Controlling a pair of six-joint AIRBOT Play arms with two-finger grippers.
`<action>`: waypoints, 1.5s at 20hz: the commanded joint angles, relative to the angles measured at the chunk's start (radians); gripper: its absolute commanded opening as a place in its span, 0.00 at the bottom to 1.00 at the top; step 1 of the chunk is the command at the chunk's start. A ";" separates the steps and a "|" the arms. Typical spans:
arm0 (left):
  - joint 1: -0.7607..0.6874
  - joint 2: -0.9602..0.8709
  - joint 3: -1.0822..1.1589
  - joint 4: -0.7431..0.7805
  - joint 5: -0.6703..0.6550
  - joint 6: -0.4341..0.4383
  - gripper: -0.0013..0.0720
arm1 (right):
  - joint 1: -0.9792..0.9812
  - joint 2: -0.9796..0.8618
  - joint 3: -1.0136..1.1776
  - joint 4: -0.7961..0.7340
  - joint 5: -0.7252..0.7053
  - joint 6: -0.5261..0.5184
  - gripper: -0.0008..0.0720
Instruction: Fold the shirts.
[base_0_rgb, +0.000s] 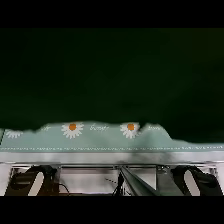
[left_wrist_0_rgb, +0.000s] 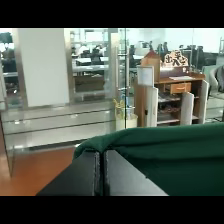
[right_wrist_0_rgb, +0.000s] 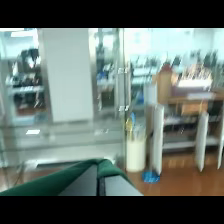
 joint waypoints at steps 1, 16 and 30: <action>0.000 -0.022 0.020 0.075 -0.100 -0.077 0.05 | -0.001 -0.085 0.116 -0.010 0.094 0.001 0.04; 0.000 -0.775 -0.346 0.125 -0.079 -0.150 0.05 | 0.134 -0.975 0.012 -0.005 0.183 -0.080 0.04; 0.035 -1.164 -0.303 0.026 -0.172 -0.128 0.77 | 0.146 -1.248 0.064 -0.035 0.292 -0.121 0.61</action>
